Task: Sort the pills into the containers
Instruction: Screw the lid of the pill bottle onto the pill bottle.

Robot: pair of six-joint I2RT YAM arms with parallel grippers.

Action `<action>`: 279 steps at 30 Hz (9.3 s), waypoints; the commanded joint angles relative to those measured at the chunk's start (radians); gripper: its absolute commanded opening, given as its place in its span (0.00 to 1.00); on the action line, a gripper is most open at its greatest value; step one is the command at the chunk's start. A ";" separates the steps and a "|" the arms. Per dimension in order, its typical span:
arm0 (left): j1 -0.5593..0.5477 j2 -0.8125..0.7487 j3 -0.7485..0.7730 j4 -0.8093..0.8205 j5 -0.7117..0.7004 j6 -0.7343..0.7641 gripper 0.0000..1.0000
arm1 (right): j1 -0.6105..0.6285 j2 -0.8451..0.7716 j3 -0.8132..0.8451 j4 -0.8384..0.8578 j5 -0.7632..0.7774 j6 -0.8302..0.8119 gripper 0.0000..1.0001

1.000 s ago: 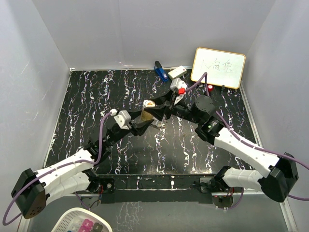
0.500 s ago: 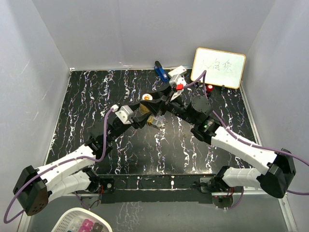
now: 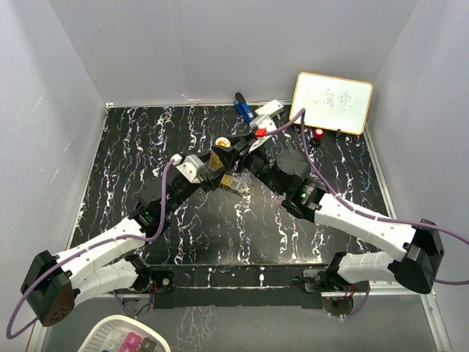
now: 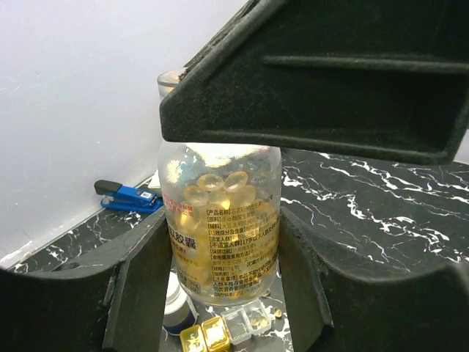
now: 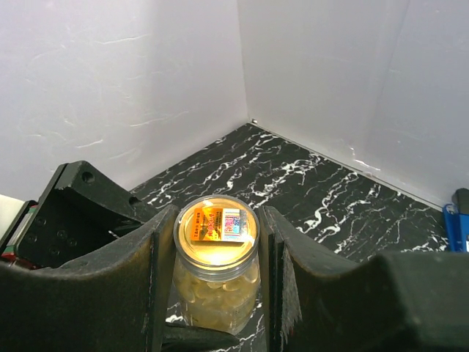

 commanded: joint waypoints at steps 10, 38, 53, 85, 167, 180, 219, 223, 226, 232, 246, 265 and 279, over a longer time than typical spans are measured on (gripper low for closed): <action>-0.046 -0.010 0.093 0.239 0.156 0.063 0.00 | 0.071 0.125 0.043 -0.168 0.290 -0.055 0.00; -0.051 0.054 0.068 0.238 0.034 0.128 0.00 | 0.239 0.243 0.222 -0.252 0.705 -0.075 0.11; -0.052 0.013 0.013 0.200 -0.008 0.117 0.00 | 0.260 0.181 0.226 -0.258 0.702 -0.067 0.55; -0.052 -0.020 0.029 0.089 -0.030 0.106 0.00 | 0.298 -0.236 0.053 -0.306 0.569 -0.139 0.79; -0.052 -0.063 0.061 0.106 0.539 -0.329 0.00 | 0.298 -0.458 -0.093 -0.318 -0.170 -0.143 0.46; -0.051 -0.052 0.078 0.103 0.487 -0.311 0.00 | 0.298 -0.450 -0.082 -0.337 -0.187 -0.142 0.49; -0.051 -0.047 0.076 0.092 0.483 -0.319 0.00 | 0.298 -0.435 -0.129 -0.275 0.041 -0.132 0.54; -0.051 -0.051 0.074 0.085 0.472 -0.313 0.00 | 0.298 -0.431 -0.125 -0.269 0.027 -0.125 0.61; -0.052 -0.053 0.073 0.078 0.475 -0.312 0.00 | 0.298 -0.440 -0.126 -0.244 0.032 -0.126 0.63; -0.052 -0.054 0.071 0.080 0.478 -0.317 0.00 | 0.298 -0.439 -0.132 -0.200 0.069 -0.130 0.65; -0.052 -0.053 0.067 0.080 0.476 -0.319 0.00 | 0.298 -0.413 -0.149 -0.106 0.175 -0.128 0.62; -0.051 -0.055 0.072 0.055 0.403 -0.302 0.00 | 0.298 -0.365 -0.121 -0.147 0.175 -0.129 0.06; -0.052 -0.081 0.117 -0.012 0.155 -0.184 0.00 | 0.298 -0.269 -0.115 -0.191 0.316 -0.152 0.01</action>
